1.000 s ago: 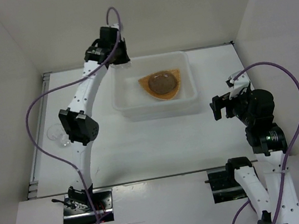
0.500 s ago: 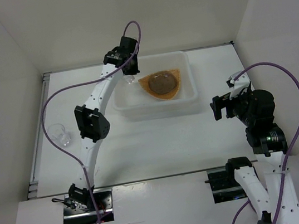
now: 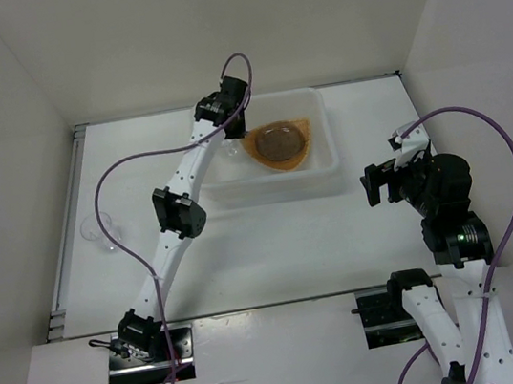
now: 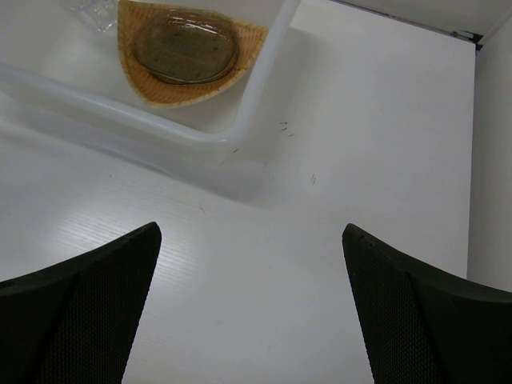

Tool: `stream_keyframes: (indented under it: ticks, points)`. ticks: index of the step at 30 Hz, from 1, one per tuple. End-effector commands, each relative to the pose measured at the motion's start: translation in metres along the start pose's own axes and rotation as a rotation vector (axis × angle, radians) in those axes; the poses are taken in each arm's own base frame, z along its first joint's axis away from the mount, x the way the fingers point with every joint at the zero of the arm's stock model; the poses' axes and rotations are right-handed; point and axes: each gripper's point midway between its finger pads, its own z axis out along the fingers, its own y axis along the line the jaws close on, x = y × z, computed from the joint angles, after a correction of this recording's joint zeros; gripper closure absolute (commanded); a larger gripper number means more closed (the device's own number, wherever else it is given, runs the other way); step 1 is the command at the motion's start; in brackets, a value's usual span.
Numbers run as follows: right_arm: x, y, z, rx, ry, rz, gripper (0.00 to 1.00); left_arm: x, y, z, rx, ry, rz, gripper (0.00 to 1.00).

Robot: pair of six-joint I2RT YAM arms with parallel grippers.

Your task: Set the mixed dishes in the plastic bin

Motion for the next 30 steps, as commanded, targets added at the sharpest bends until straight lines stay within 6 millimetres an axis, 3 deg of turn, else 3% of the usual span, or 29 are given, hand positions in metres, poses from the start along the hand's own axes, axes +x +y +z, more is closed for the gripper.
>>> stream_keyframes:
  ticks: [1, 4, 6, 9, 10, 11, 12, 14, 15, 16, 17, 18, 19, 20, 21, 23, 24, 27, 28, 30]
  points:
    - [-0.010, -0.001, 0.002, 0.007, -0.049, -0.004, 0.02, -0.006, 0.011, -0.011, -0.035, -0.012, -0.035, 0.73]
    - [-0.010, -0.001, 0.002, 0.007, -0.049, -0.004, 0.02, -0.006, 0.010, -0.013, -0.025, -0.008, -0.047, 0.56]
    - [-0.010, -0.001, 0.002, 0.007, -0.049, -0.004, 0.02, -0.019, 0.010, -0.030, -0.021, -0.045, -0.056, 0.45]
    - [-0.010, -0.001, 0.002, 0.007, -0.049, -0.004, 0.02, -0.050, 0.023, -0.072, -0.062, -0.138, -0.078, 0.33]
    - [-0.010, -0.001, 0.002, 0.007, -0.049, -0.004, 0.02, -0.068, 0.029, -0.103, -0.066, -0.194, -0.095, 0.30]
    - [-0.010, -0.001, 0.002, 0.007, -0.049, -0.004, 0.02, -0.072, 0.041, -0.120, -0.115, -0.212, -0.099, 0.28]
    - [-0.010, -0.001, 0.002, 0.007, -0.049, -0.004, 0.02, -0.088, 0.054, -0.156, -0.126, -0.267, -0.158, 0.24]
    - [-0.012, -0.001, -0.001, 0.008, -0.060, -0.007, 0.02, -0.083, 0.085, -0.177, -0.234, -0.246, -0.172, 0.21]
    - [-0.012, -0.001, -0.001, 0.008, -0.060, -0.007, 0.02, -0.089, 0.108, -0.220, -0.276, -0.287, -0.222, 0.19]
    - [-0.012, -0.001, -0.001, 0.008, -0.060, -0.007, 0.02, -0.057, 0.135, -0.204, -0.449, -0.190, -0.173, 0.16]
    - [-0.012, -0.001, -0.001, 0.008, -0.060, -0.007, 0.02, -0.045, 0.157, -0.212, -0.523, -0.164, -0.180, 0.11]
    - [-0.014, -0.001, -0.001, 0.010, -0.068, -0.009, 0.02, -0.041, 0.188, -0.243, -0.576, -0.185, -0.240, 0.07]
    - [-0.014, -0.001, -0.001, 0.010, -0.068, -0.009, 0.02, -0.026, 0.207, -0.247, -0.620, -0.149, -0.248, 0.00]
    - [-0.014, -0.001, -0.001, 0.010, -0.068, -0.009, 0.02, -0.012, 0.224, -0.249, -0.652, -0.119, -0.257, 0.00]
    - [-0.014, -0.001, -0.001, 0.010, -0.068, -0.009, 0.02, 0.025, 0.254, -0.255, -0.697, -0.037, -0.277, 0.00]
    - [-0.015, 0.001, 0.000, 0.001, -0.070, -0.009, 0.02, 0.048, 0.265, -0.249, -0.611, -0.020, -0.299, 0.00]
    - [-0.015, 0.001, 0.000, 0.001, -0.070, -0.009, 0.02, 0.081, 0.279, -0.258, -0.593, 0.010, -0.322, 0.00]
    - [-0.011, 0.000, 0.004, -0.002, -0.051, -0.004, 0.02, 0.097, 0.287, -0.265, -0.496, -0.055, -0.367, 0.00]
    - [-0.011, 0.000, 0.004, -0.003, -0.051, -0.004, 0.02, 0.121, 0.297, -0.257, -0.509, 0.002, -0.348, 0.00]
    - [-0.010, 0.000, 0.006, -0.004, -0.042, -0.002, 0.02, 0.136, 0.306, -0.256, -0.521, 0.023, -0.347, 0.00]
